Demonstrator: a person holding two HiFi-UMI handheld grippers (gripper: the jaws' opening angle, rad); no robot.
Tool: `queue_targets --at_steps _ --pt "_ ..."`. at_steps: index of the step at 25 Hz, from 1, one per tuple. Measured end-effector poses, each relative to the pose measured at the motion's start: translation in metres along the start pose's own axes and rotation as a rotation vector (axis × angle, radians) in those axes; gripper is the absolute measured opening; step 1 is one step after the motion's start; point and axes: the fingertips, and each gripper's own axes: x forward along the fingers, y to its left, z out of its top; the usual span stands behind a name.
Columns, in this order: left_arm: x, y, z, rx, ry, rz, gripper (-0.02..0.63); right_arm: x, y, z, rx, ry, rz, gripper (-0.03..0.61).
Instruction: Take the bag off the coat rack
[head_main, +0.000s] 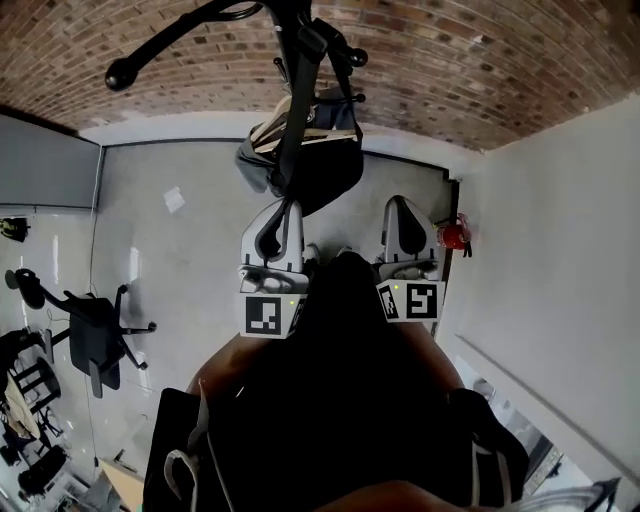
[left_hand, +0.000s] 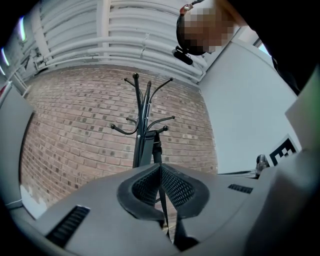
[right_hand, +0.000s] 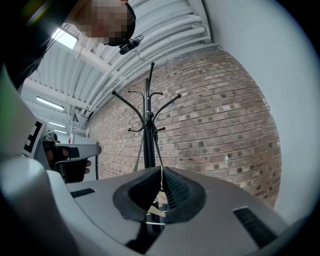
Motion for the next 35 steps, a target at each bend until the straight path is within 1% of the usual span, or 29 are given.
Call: queue_targets --at_steps 3,6,8,12,15,17,20,21,22,23,25,27,29,32,34,35 --pt "0.008 0.004 -0.016 -0.001 0.046 0.009 0.02 0.018 -0.001 0.004 -0.026 0.0 0.051 0.021" --pt "0.021 0.004 -0.021 -0.034 0.073 0.001 0.02 0.038 -0.002 0.013 -0.004 -0.01 0.103 0.021" --pt "0.028 0.007 -0.021 -0.034 0.073 0.002 0.02 0.051 -0.004 0.021 -0.005 -0.02 0.129 0.021" --pt "0.049 0.017 -0.016 -0.023 0.054 0.03 0.021 0.08 -0.002 0.031 -0.034 -0.037 0.187 0.023" --pt "0.056 0.017 -0.028 -0.008 0.071 0.026 0.021 0.091 -0.004 0.03 -0.029 -0.058 0.21 0.023" --pt "0.063 0.019 -0.028 -0.019 0.064 0.035 0.022 0.099 -0.004 0.025 -0.031 -0.048 0.218 0.023" --pt "0.076 0.028 -0.022 -0.022 0.059 0.073 0.025 0.113 -0.002 0.023 -0.052 -0.02 0.237 0.028" --pt "0.08 0.029 -0.021 -0.022 0.065 0.075 0.031 0.119 -0.001 0.024 -0.059 -0.013 0.25 0.067" --pt "0.086 0.03 -0.02 -0.025 0.066 0.07 0.055 0.124 -0.001 0.024 -0.064 -0.005 0.264 0.111" --pt "0.092 0.03 -0.018 -0.03 0.057 0.064 0.092 0.129 -0.001 0.023 -0.066 0.001 0.278 0.112" --pt "0.103 0.031 -0.014 -0.031 0.036 0.064 0.104 0.138 -0.002 0.022 -0.071 0.009 0.298 0.112" --pt "0.109 0.035 -0.015 -0.024 0.036 0.078 0.107 0.146 -0.002 0.021 -0.071 0.016 0.314 0.112" --pt "0.111 0.039 -0.024 -0.011 0.068 0.098 0.109 0.153 0.0 0.018 -0.073 0.024 0.332 0.112" --pt "0.115 0.039 -0.042 0.042 0.119 0.092 0.117 0.162 0.005 0.013 -0.083 0.035 0.353 0.112" --pt "0.117 0.04 -0.053 0.072 0.133 0.09 0.12 0.168 0.009 0.009 -0.097 0.048 0.367 0.112" --pt "0.117 0.041 -0.056 0.074 0.138 0.095 0.12 0.17 0.011 0.007 -0.104 0.057 0.374 0.112"
